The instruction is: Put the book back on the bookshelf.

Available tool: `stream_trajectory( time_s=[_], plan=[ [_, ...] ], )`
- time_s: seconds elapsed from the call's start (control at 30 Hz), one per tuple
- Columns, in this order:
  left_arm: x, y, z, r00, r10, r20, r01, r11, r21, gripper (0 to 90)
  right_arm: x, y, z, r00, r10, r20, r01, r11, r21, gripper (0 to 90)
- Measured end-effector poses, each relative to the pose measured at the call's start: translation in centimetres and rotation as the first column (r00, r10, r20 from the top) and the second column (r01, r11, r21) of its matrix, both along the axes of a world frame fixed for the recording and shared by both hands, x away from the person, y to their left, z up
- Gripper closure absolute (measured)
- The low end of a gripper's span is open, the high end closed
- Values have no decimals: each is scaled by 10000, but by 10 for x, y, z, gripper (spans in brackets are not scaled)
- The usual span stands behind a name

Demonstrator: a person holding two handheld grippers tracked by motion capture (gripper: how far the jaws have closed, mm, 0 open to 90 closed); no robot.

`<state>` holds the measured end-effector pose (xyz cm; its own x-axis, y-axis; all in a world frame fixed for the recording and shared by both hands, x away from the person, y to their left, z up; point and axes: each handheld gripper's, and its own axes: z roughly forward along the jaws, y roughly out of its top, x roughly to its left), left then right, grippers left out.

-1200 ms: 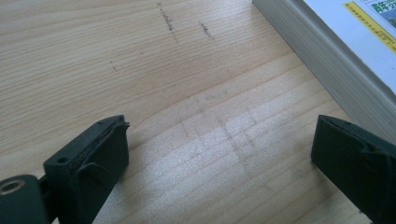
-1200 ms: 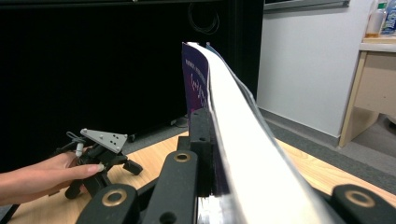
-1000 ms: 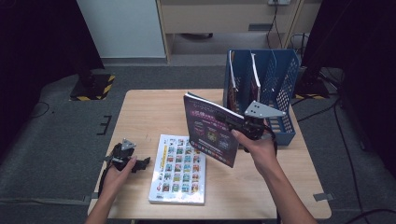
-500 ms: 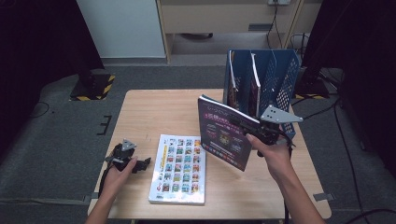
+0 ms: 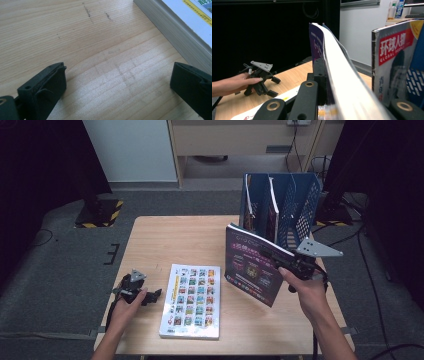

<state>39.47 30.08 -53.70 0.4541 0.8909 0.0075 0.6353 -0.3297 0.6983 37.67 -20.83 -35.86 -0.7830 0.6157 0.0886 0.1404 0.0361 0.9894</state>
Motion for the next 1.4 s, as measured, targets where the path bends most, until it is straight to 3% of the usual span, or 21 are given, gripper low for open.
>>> stream_trajectory(
  time_s=[0.93, 1.4],
  plan=[
    [-1, -1, 0, 10000, -15, 12, 15, 10000, -5, 0, -22, -53, -6, 9971, -747, -163, 748, 9972, 89, 840],
    [-1, -1, 0, 10000, 0, 0, 0, 10000, -2, 0, -38, -80, -1, 9935, -1125, -194, 1125, 9937, -10, 840]
  ],
)
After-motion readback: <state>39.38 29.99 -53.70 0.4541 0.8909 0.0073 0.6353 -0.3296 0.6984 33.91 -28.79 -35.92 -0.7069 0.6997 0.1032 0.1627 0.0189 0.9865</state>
